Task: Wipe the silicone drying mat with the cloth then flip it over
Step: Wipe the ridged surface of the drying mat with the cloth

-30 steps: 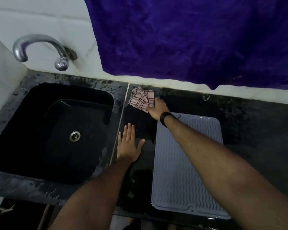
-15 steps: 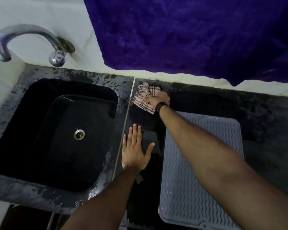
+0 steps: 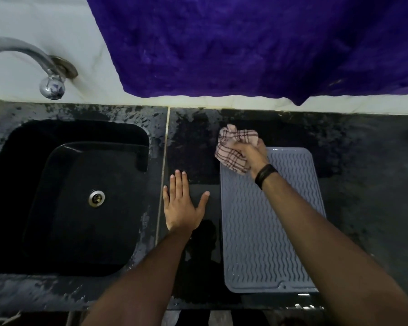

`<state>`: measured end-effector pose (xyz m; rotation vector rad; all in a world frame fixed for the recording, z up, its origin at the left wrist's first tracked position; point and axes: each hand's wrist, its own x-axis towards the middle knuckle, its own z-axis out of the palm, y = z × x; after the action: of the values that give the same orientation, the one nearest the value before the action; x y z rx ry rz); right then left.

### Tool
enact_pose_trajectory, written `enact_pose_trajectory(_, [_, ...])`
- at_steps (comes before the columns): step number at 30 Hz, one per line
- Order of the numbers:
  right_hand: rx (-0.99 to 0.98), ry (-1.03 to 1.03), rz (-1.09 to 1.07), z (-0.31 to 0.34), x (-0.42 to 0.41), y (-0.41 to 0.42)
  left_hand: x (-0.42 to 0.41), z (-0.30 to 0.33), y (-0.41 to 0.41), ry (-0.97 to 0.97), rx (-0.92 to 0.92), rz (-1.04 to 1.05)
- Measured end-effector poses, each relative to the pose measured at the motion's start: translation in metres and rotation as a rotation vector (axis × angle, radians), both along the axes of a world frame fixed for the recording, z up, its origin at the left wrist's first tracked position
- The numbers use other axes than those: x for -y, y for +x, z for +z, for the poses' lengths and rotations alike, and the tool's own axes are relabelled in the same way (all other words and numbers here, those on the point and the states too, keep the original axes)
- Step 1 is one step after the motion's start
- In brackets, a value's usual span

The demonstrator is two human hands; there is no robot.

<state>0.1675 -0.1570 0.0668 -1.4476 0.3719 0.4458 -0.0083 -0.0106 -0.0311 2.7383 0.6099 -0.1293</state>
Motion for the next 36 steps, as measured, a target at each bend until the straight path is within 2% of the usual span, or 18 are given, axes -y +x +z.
enact_pose_trajectory(2, [0.014,-0.057,0.002,0.007,0.02,-0.006,0.009,0.006,0.008,-0.063,-0.015,0.072])
enact_pose_trajectory(4, [0.059,-0.238,-0.001,0.012,0.029,-0.006,0.02,0.012,0.014,-0.11,-0.046,0.129])
enact_pose_trajectory(7, [0.364,-0.929,0.246,0.015,0.032,-0.001,0.03,0.013,0.014,-0.064,-0.032,0.131])
enact_pose_trajectory(8, [0.489,-1.092,0.341,0.013,0.031,0.001,0.03,0.013,0.014,-0.039,-0.021,0.124])
enact_pose_trajectory(10, [0.631,-1.217,0.479,0.004,0.027,0.004,0.033,0.009,0.016,-0.012,-0.024,0.125])
enact_pose_trajectory(14, [0.613,-1.252,0.678,-0.017,0.01,-0.01,0.033,0.009,0.019,0.028,-0.036,0.124])
enact_pose_trajectory(25, [0.763,-1.328,0.829,-0.032,0.031,-0.046,0.036,0.007,0.02,0.077,-0.002,0.156])
enact_pose_trajectory(28, [0.767,-1.321,0.816,-0.03,0.038,-0.05,0.035,0.005,0.02,0.084,0.0,0.153])
enact_pose_trajectory(32, [0.772,-1.316,0.692,-0.022,0.027,-0.023,0.034,0.002,0.02,0.068,0.026,0.158])
enact_pose_trajectory(36, [0.758,-1.366,0.797,-0.024,0.008,-0.011,0.034,0.001,0.021,0.07,0.018,0.164])
